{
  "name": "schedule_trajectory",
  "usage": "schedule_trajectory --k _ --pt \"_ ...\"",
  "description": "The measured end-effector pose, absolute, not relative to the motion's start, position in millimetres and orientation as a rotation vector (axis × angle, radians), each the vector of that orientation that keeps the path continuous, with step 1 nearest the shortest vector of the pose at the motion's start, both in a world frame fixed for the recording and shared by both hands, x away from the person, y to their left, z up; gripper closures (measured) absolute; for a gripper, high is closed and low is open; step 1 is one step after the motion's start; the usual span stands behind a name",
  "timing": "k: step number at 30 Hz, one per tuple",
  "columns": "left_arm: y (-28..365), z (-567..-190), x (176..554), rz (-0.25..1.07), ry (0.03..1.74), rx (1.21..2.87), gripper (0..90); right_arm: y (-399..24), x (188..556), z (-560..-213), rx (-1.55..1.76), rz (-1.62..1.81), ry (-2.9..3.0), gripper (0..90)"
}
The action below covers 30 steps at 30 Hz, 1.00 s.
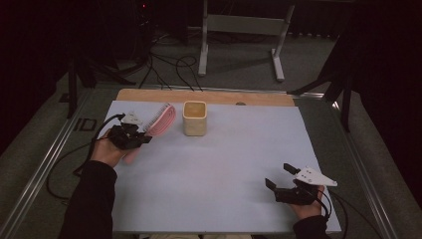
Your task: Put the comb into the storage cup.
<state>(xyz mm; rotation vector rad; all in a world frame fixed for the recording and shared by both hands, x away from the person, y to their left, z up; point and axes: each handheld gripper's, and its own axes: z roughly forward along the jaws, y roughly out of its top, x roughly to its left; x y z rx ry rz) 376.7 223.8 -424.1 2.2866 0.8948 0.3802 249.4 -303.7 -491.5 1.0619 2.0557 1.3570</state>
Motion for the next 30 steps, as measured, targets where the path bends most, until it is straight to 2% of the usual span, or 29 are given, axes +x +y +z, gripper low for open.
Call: schedule_trajectory --k 13,30 --pt "221 -411 361 0.446 0.874 2.193 80.5 -301 252 -491 1.064 1.364 2.061 9.3" --pt "209 -398 350 0.456 0.844 2.058 80.5 -307 259 -479 1.093 1.430 2.006 9.2"
